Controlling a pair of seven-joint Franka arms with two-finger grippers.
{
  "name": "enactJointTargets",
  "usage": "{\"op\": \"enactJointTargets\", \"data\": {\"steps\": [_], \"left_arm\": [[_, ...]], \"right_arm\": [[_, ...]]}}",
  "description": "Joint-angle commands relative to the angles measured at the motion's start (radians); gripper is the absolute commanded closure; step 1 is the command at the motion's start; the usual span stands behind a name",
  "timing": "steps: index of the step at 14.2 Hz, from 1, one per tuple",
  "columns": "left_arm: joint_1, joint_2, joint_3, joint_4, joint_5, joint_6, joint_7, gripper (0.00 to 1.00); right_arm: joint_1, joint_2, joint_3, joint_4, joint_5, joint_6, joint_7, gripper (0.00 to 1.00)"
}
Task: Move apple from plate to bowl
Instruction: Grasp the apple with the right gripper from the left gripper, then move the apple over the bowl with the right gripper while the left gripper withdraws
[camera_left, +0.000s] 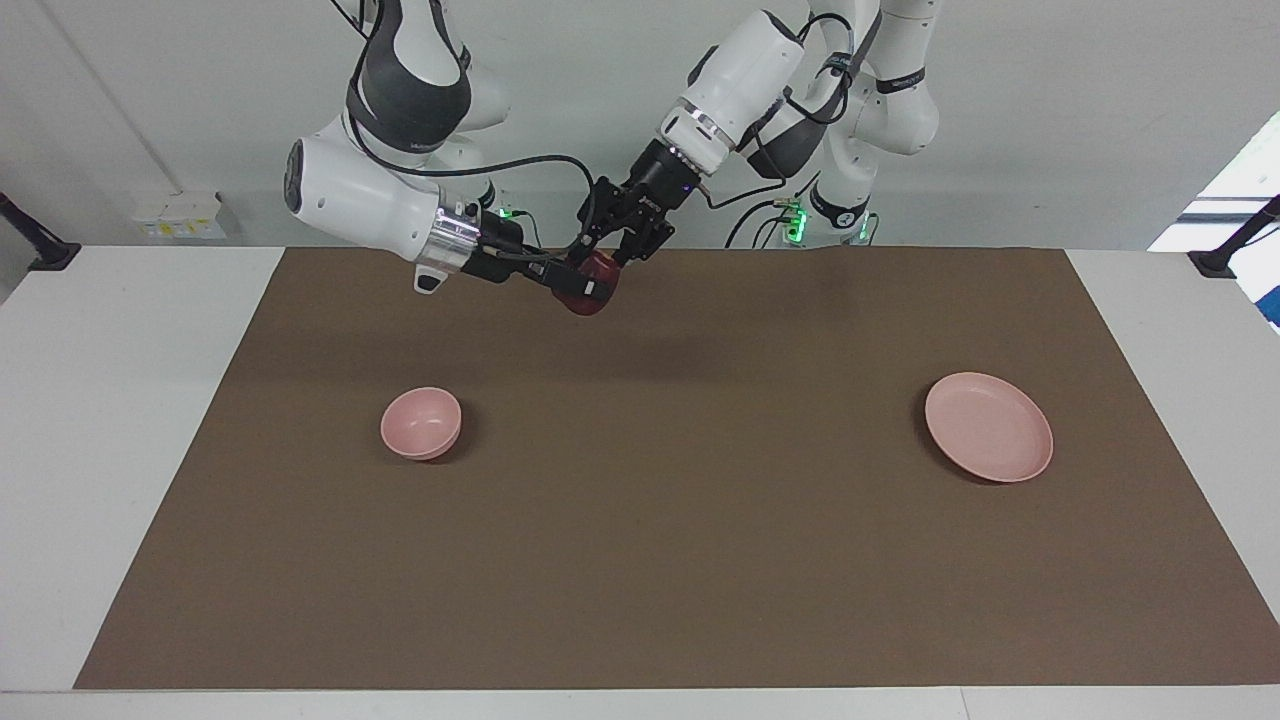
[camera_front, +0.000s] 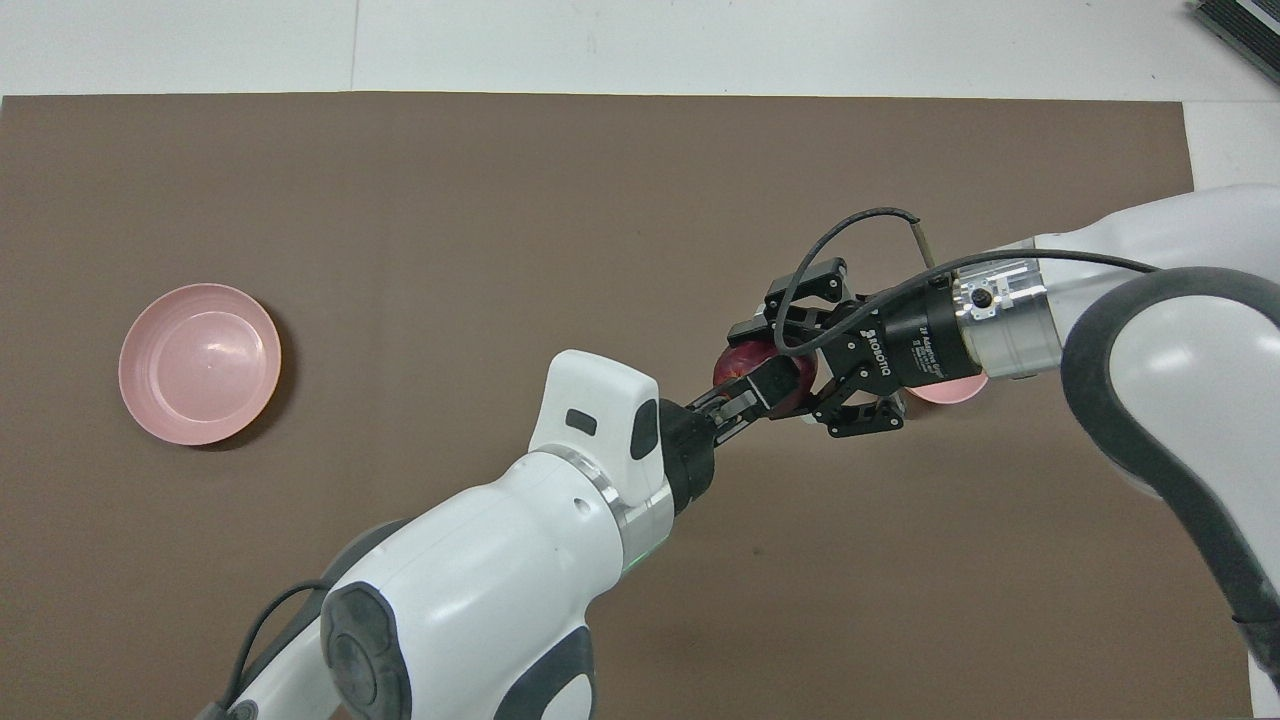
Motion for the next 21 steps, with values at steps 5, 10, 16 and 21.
{"op": "enactJointTargets", "data": {"steps": [5,10,16,21], "left_arm": [[-0.013,0.002,0.013,0.009,-0.013,0.001,-0.010,0.35],[0.001,-0.001,0.015,0.020,-0.002,-0.087,0.001,0.25],[0.006,-0.001,0.021,0.031,0.000,-0.115,0.001,0.20],[0.035,0.000,0.022,0.057,0.027,-0.259,0.016,0.05]], "right_arm": [[-0.015,-0.001,0.003,-0.003,0.018,-0.013,-0.048,1.00],[-0.022,0.002,0.002,0.003,0.003,-0.015,-0.057,1.00],[-0.046,0.013,0.002,0.015,-0.026,-0.018,-0.069,1.00],[-0.074,0.014,0.000,0.016,-0.084,-0.021,-0.123,1.00]]}}
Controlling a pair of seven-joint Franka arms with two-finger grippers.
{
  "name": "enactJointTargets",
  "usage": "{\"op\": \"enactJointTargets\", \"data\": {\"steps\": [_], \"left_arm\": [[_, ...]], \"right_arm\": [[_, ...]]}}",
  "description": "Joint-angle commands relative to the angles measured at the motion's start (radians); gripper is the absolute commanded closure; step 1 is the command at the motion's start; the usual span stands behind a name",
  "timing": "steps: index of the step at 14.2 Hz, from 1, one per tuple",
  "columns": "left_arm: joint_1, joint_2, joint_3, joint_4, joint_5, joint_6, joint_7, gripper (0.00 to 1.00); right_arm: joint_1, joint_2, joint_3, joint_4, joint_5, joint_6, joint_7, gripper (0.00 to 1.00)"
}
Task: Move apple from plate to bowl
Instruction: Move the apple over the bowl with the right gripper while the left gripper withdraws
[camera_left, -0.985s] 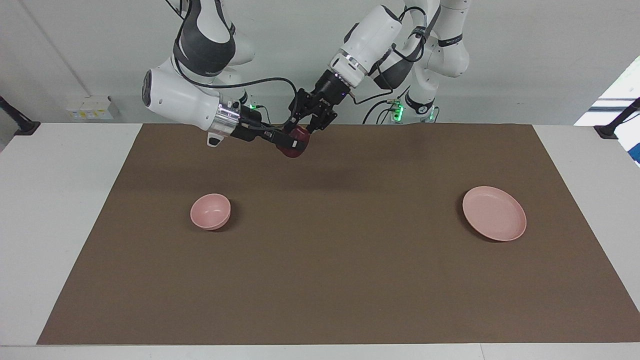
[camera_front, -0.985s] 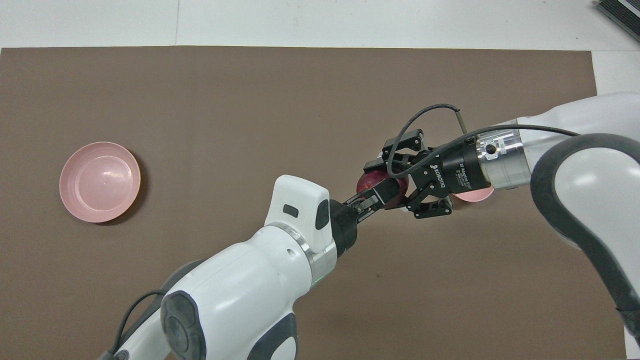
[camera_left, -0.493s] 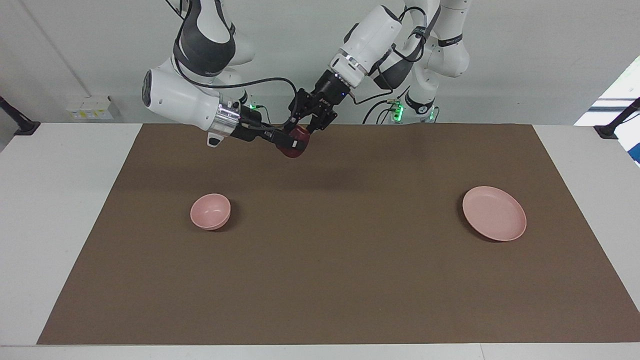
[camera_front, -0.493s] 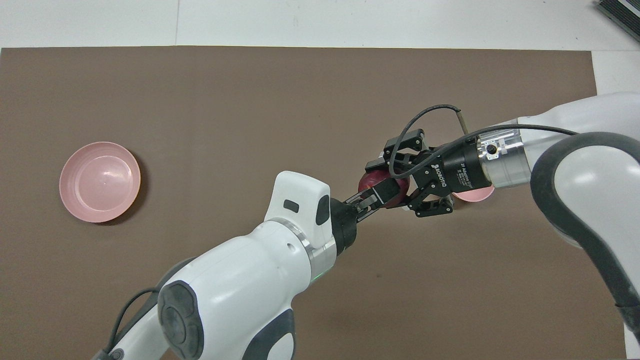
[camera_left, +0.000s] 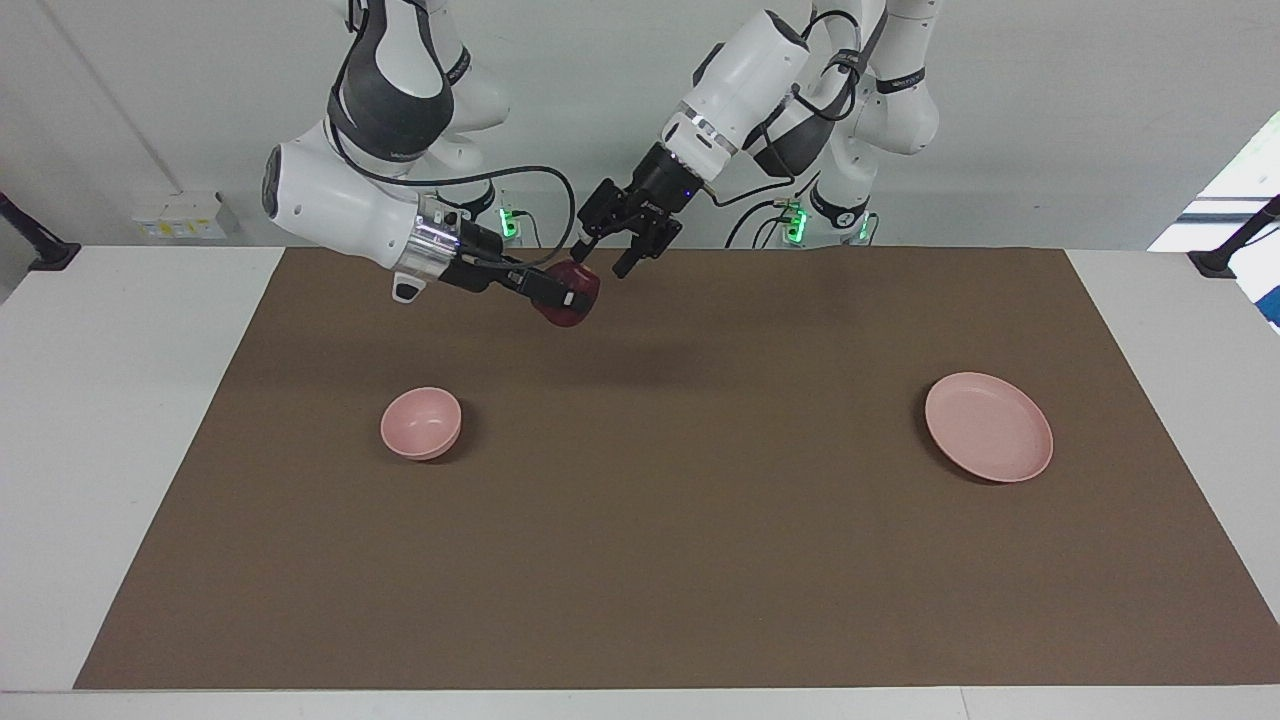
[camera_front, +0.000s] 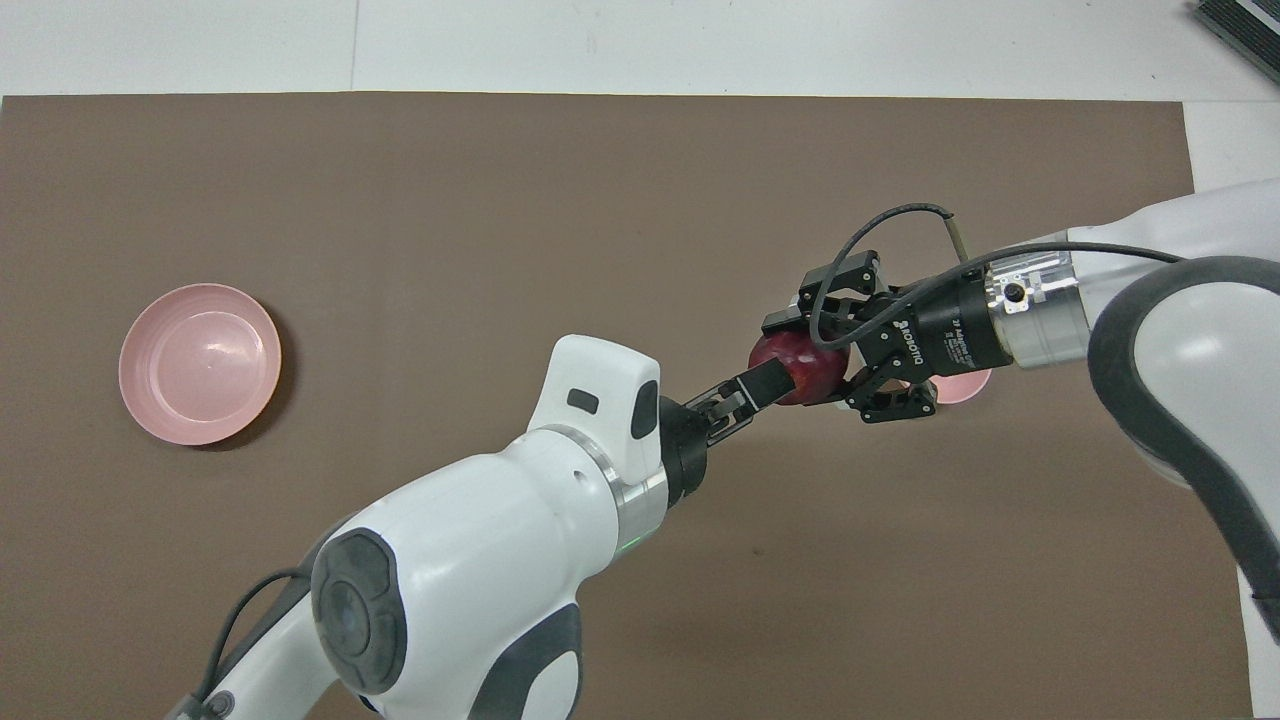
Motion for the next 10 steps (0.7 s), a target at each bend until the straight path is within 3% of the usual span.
{"op": "enactJointTargets", "data": {"steps": [1,5,10], "left_arm": [[0.023,-0.002,0.002,0.024,0.028,-0.102,0.022,0.00],[0.101,-0.011,0.005,0.022,0.029,-0.293,0.164,0.00],[0.296,-0.024,0.007,0.021,0.045,-0.614,0.481,0.00]], "right_arm": [[-0.036,0.009,0.004,0.016,-0.066,-0.022,-0.083,1.00],[-0.036,0.020,0.004,0.016,-0.348,0.033,-0.277,1.00],[-0.036,0.104,0.004,0.016,-0.608,0.246,-0.468,1.00]]}}
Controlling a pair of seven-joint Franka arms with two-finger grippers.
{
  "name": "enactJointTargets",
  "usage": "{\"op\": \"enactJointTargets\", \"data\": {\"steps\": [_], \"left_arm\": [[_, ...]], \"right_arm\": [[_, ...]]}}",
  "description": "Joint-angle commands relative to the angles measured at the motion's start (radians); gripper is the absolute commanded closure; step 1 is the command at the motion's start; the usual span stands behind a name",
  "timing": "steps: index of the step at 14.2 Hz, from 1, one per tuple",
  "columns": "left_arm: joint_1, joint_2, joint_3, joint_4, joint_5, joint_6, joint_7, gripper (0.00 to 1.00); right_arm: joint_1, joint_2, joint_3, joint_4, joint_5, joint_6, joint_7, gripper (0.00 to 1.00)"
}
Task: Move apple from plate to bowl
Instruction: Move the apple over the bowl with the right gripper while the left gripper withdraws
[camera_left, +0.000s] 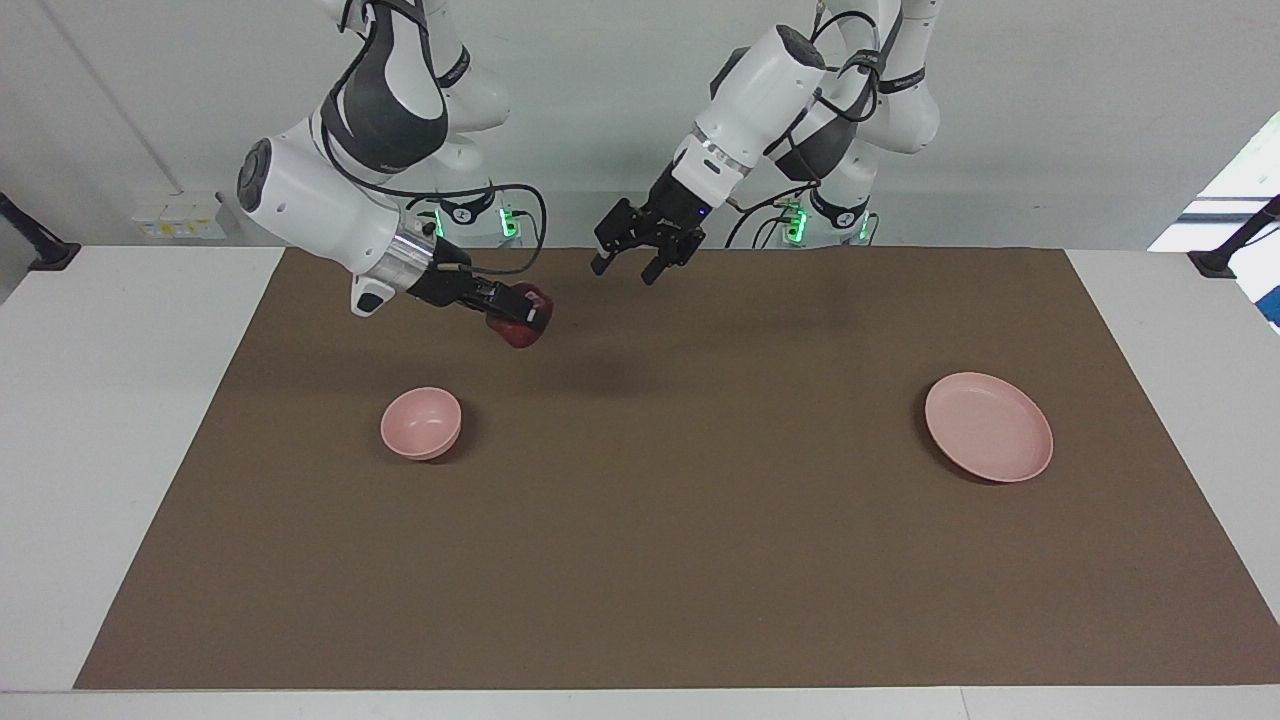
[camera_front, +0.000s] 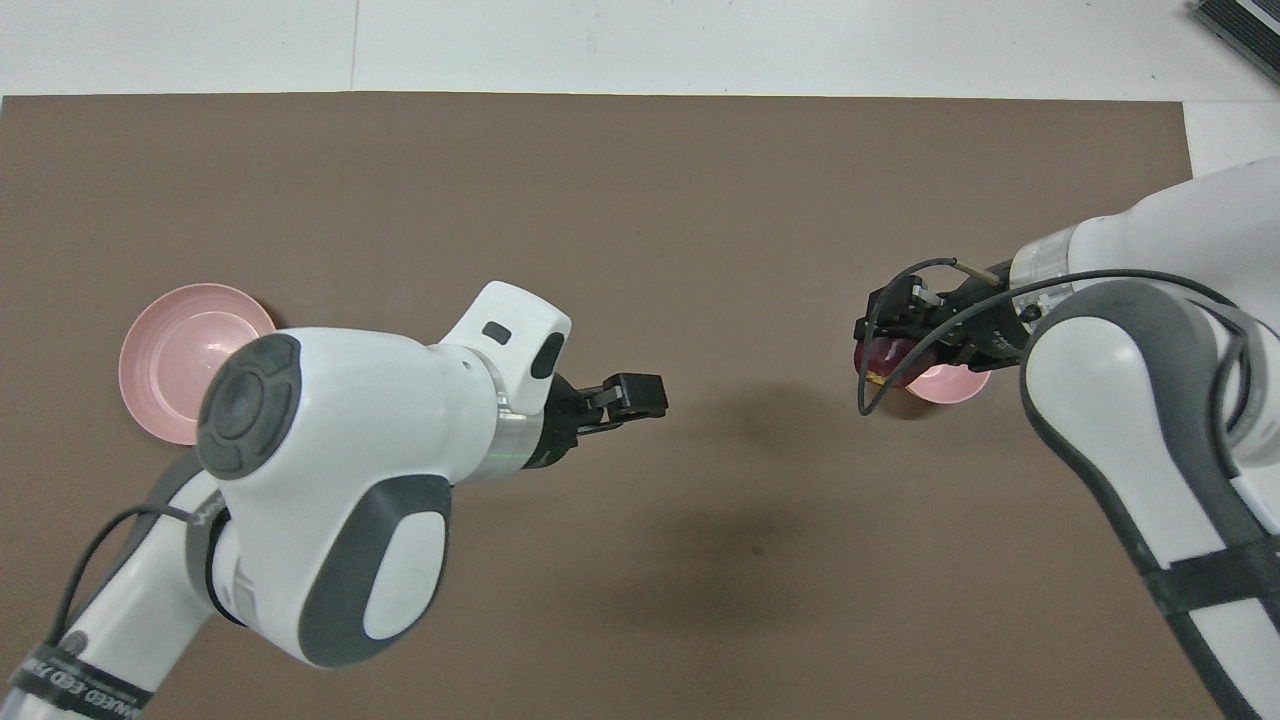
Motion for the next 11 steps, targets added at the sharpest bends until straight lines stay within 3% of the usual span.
{"op": "enactJointTargets", "data": {"steps": [1,3,6,11], "left_arm": [[0.106,-0.019,-0.009,0.004,0.071,-0.152,0.158,0.00],[0.155,-0.020,-0.008,0.008,0.222,-0.236,0.250,0.00],[0.181,-0.016,-0.008,0.045,0.448,-0.283,0.285,0.00],[0.305,-0.014,-0.008,0.169,0.459,-0.359,0.421,0.00]], "right_arm": [[-0.008,0.060,0.007,0.016,-0.121,0.116,-0.117,1.00],[-0.016,0.099,0.006,0.015,-0.181,0.189,-0.200,1.00],[-0.039,0.116,0.006,-0.001,-0.232,0.199,-0.272,1.00],[-0.085,0.090,0.006,-0.050,-0.252,0.167,-0.385,1.00]]}}
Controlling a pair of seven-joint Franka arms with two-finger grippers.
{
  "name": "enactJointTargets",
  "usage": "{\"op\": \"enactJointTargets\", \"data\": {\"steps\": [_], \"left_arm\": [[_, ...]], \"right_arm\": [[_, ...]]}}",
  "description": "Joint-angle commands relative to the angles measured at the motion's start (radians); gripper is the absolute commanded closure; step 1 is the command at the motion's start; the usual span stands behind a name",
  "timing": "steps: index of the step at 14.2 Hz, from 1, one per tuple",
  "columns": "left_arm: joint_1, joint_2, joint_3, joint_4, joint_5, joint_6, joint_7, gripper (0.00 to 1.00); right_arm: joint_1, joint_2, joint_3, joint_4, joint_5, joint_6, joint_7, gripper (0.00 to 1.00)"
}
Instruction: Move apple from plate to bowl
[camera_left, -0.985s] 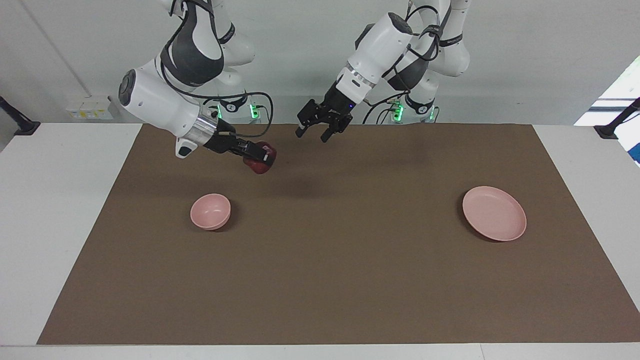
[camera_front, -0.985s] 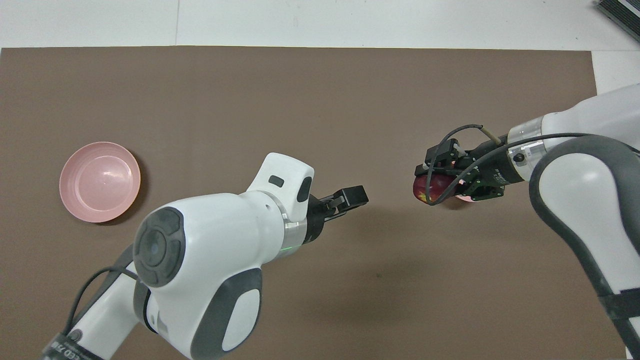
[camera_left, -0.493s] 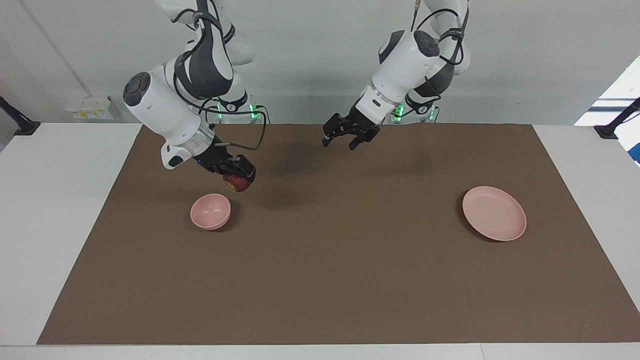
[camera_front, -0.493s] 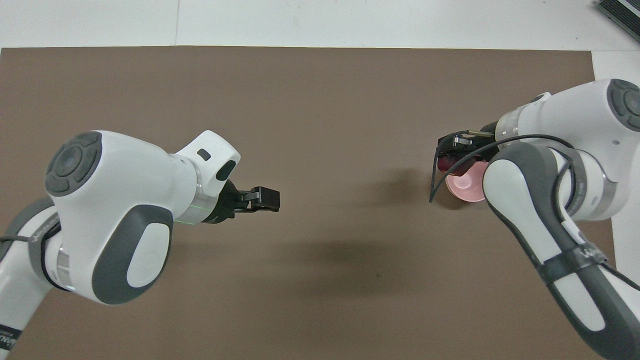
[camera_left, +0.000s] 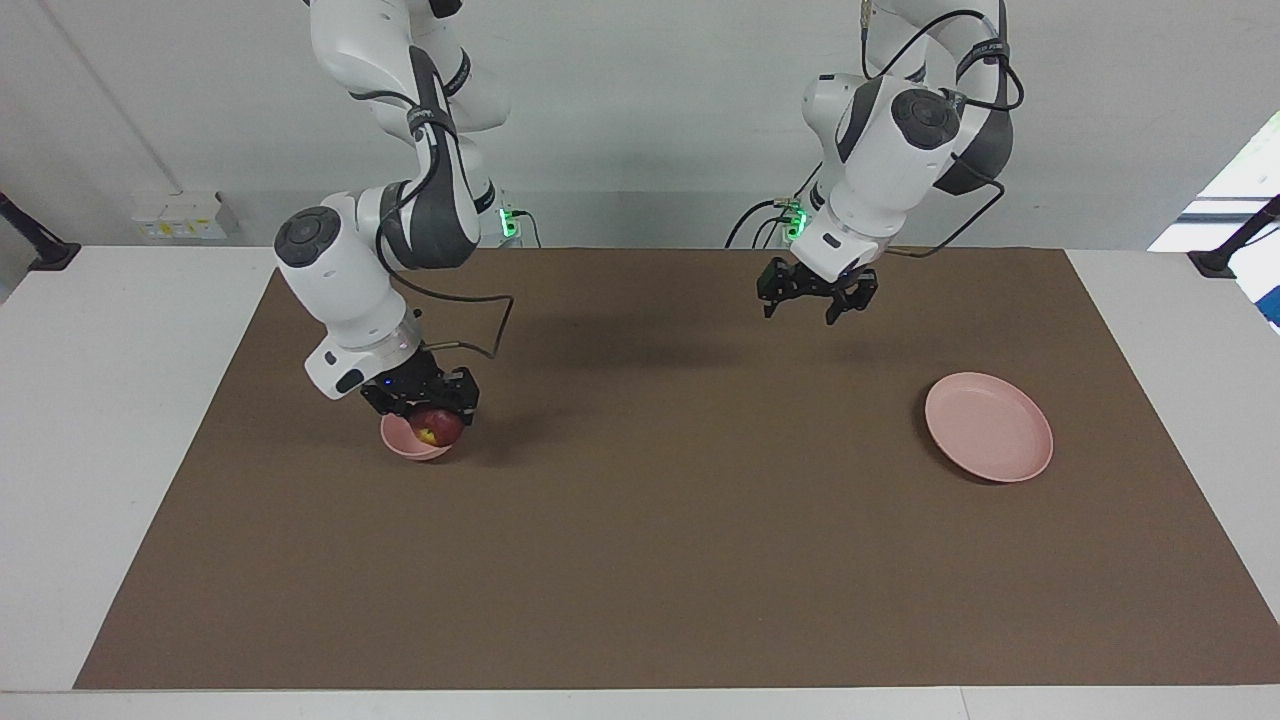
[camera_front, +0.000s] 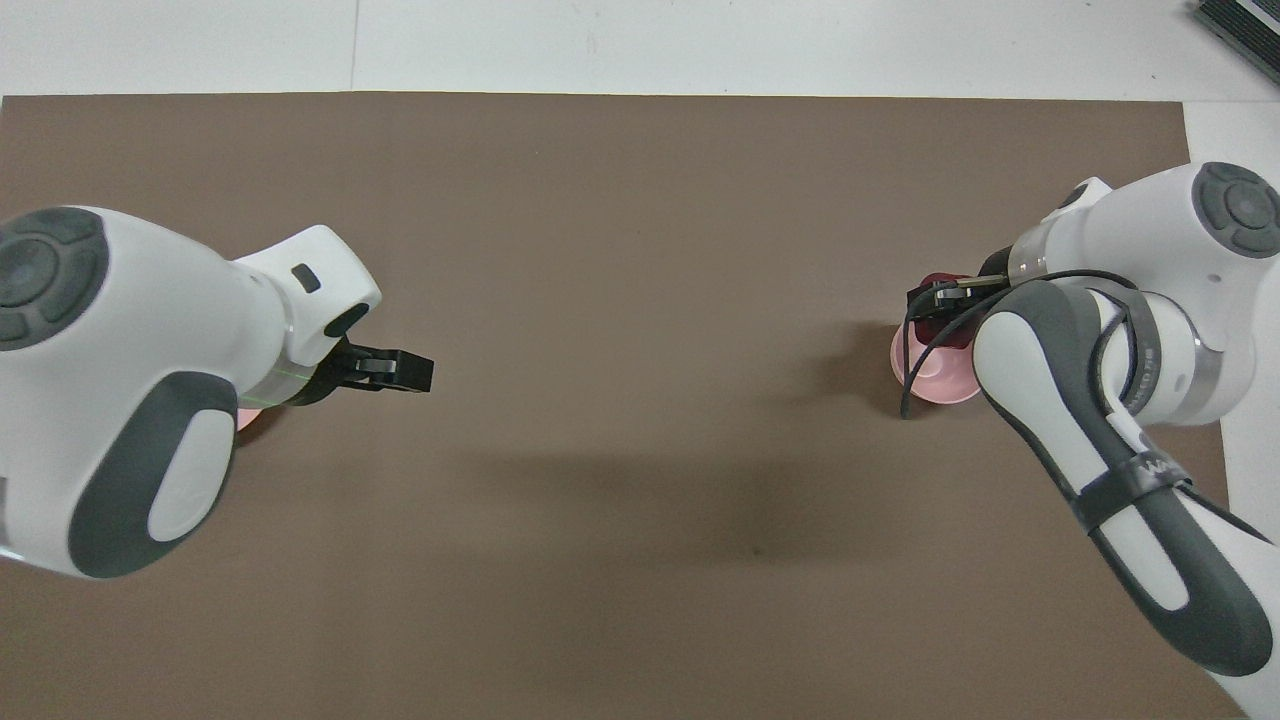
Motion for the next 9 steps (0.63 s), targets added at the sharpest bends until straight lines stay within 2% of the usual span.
{"op": "enactJointTargets", "data": {"steps": [1,6,9], "left_arm": [[0.076,-0.002,-0.012,0.116,0.028,-0.112,0.052,0.00],[0.228,0.003,-0.007,0.357,0.029,-0.382,0.256,0.00],[0.240,0.037,0.008,0.490,0.031,-0.500,0.284,0.00]], "right_arm": [[-0.019,-0.034,0.009,-0.048,-0.028,-0.008,-0.044,1.00],[-0.011,-0.009,0.009,-0.056,-0.032,0.008,-0.045,1.00],[-0.013,-0.008,0.009,-0.068,-0.033,0.014,-0.045,1.00]]}}
